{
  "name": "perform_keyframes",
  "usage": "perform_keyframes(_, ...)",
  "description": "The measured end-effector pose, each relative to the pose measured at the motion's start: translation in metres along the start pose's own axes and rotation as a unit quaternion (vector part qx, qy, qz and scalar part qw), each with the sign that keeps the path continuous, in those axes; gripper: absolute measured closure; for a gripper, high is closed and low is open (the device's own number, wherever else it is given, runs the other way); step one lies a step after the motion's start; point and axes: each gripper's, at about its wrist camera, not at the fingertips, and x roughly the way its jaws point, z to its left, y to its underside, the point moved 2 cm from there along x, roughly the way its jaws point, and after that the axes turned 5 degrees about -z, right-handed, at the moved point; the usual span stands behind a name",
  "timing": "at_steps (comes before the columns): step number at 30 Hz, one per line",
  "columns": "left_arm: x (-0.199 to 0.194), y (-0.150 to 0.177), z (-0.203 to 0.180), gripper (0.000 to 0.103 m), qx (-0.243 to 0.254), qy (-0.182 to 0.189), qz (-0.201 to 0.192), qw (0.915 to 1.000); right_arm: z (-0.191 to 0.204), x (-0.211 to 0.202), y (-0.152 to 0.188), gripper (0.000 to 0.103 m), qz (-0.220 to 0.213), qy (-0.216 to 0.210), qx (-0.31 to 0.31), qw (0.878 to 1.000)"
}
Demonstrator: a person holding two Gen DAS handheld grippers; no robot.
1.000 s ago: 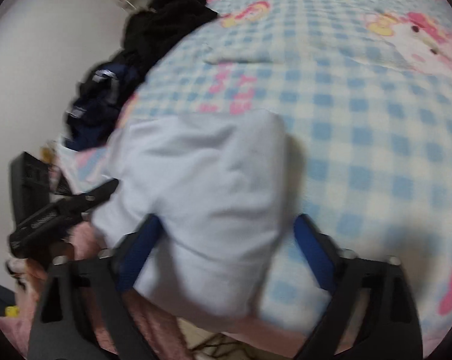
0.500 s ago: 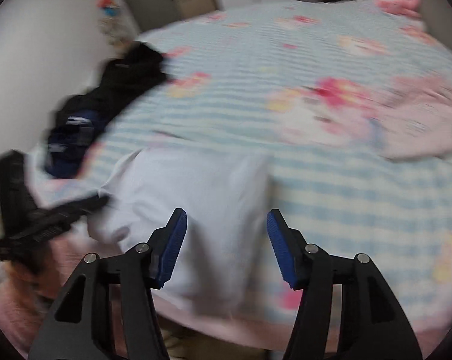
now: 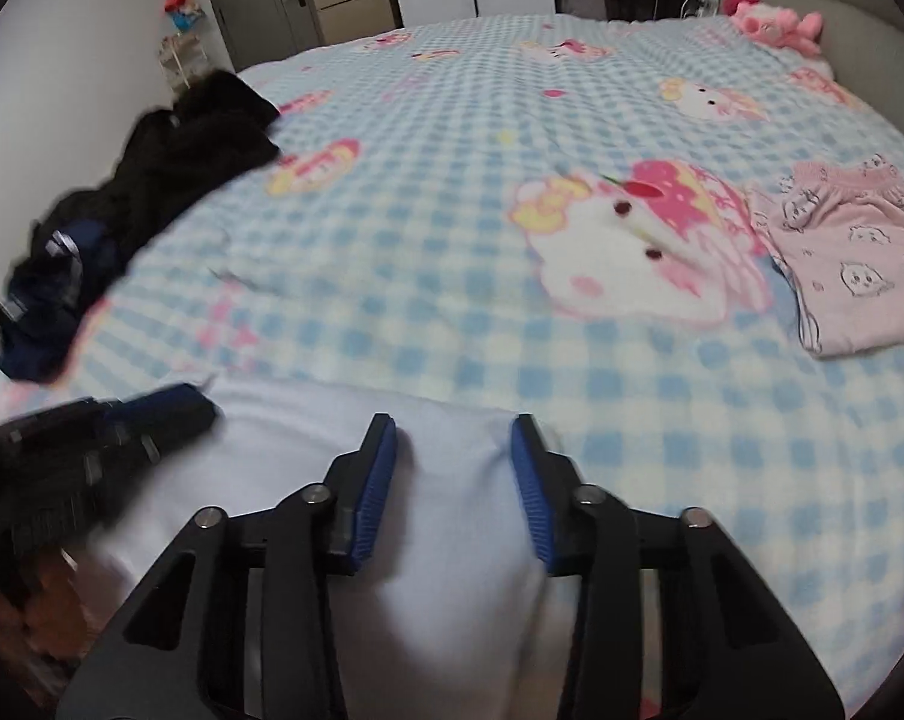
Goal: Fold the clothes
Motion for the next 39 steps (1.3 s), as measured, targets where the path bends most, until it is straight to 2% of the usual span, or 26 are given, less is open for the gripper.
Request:
perform_keyframes(1,-0.005,0.003,0.013,0.1,-0.029,0.011,-0.002,0.9995,-0.007,-0.002,0.004,0.068,-0.003,0.012,0.008,1.0)
perform_keyframes(3,-0.018,0.002,0.024,0.097,-0.024,-0.053,-0.019,0.9981,-0.022,-0.006,0.011,0.062,-0.009,0.035,0.024,0.999)
perform_keyframes(5,-0.03,-0.001,0.034,0.095,-0.032,-0.08,-0.031,0.9958,-0.041,-0.015,0.011,0.062,-0.014,0.055,0.056,0.997)
perform_keyframes(6,-0.039,-0.002,0.033,0.095,-0.04,-0.066,-0.041,0.9961,-0.047,-0.022,0.008,0.062,-0.02,0.064,0.063,0.996)
perform_keyframes(8,-0.057,-0.002,0.03,0.094,-0.057,-0.033,-0.063,0.9958,-0.048,-0.035,0.0,0.064,-0.033,0.049,0.068,0.996)
perform_keyframes(10,-0.075,0.006,-0.001,0.085,-0.023,0.009,-0.088,0.9958,-0.035,-0.054,-0.002,0.063,-0.052,0.022,0.061,0.997)
perform_keyframes(12,-0.084,0.021,-0.035,0.061,0.025,0.049,-0.099,0.9936,-0.018,-0.068,0.0,0.063,-0.058,-0.006,0.048,0.997)
perform_keyframes(14,-0.076,0.038,-0.06,0.059,0.08,0.048,-0.083,0.9921,0.004,-0.072,0.011,0.063,-0.04,-0.036,0.021,0.998)
perform_keyframes(16,-0.056,0.052,-0.063,0.059,0.117,-0.001,-0.045,0.9921,0.02,-0.068,0.028,0.063,-0.018,-0.03,-0.026,0.999)
perform_keyframes(18,-0.046,0.056,-0.038,0.065,0.087,-0.028,-0.013,0.9958,0.019,-0.066,0.042,0.062,-0.006,-0.017,-0.052,0.998)
perform_keyframes(19,-0.048,0.055,-0.024,0.065,0.067,-0.037,-0.009,0.9971,0.014,-0.067,0.047,0.057,0.0,-0.016,-0.054,0.998)
perform_keyframes(20,-0.054,0.053,-0.012,0.061,0.052,-0.048,-0.008,0.9975,0.005,-0.07,0.049,0.051,0.004,-0.017,-0.043,0.999)
perform_keyframes(22,-0.065,0.051,0.005,0.062,0.031,-0.064,-0.009,0.9974,-0.007,-0.079,0.049,0.05,0.009,-0.012,-0.038,0.999)
perform_keyframes(23,-0.071,0.051,0.009,0.065,0.025,-0.068,-0.012,0.9973,-0.009,-0.085,0.05,0.05,0.006,-0.009,-0.038,0.999)
perform_keyframes(27,-0.098,0.05,-0.019,0.064,0.043,-0.001,-0.066,0.9969,0.013,-0.1,0.043,0.05,-0.028,-0.056,-0.047,0.997)
perform_keyframes(29,-0.087,0.055,-0.037,0.062,0.074,0.008,-0.045,0.9962,0.015,-0.103,0.043,0.05,-0.029,-0.067,-0.049,0.996)
perform_keyframes(31,-0.066,0.064,-0.038,0.061,0.104,-0.041,0.0,0.9938,0.008,-0.101,0.048,0.05,-0.011,-0.063,-0.048,0.997)
perform_keyframes(32,-0.06,0.069,-0.03,0.058,0.106,-0.056,0.017,0.9927,0.005,-0.101,0.05,0.049,-0.002,-0.061,-0.048,0.997)
perform_keyframes(33,-0.06,0.071,-0.018,0.051,0.085,-0.056,0.023,0.9945,0.001,-0.1,0.053,0.048,0.007,-0.059,-0.048,0.997)
perform_keyframes(34,-0.061,0.072,-0.005,0.05,0.063,-0.055,0.028,0.9961,-0.002,-0.1,0.055,0.038,0.015,-0.057,-0.047,0.997)
perform_keyframes(35,-0.064,0.071,0.003,0.05,0.048,-0.057,0.03,0.9968,-0.006,-0.099,0.057,0.037,0.024,-0.055,-0.047,0.997)
perform_keyframes(38,-0.078,0.063,0.009,0.05,0.048,-0.081,0.011,0.9955,-0.016,-0.097,0.065,0.039,0.051,-0.049,-0.045,0.996)
perform_keyframes(39,-0.08,0.058,0.009,0.05,0.038,-0.073,0.007,0.9966,-0.018,-0.099,0.059,0.039,0.044,-0.053,-0.038,0.997)
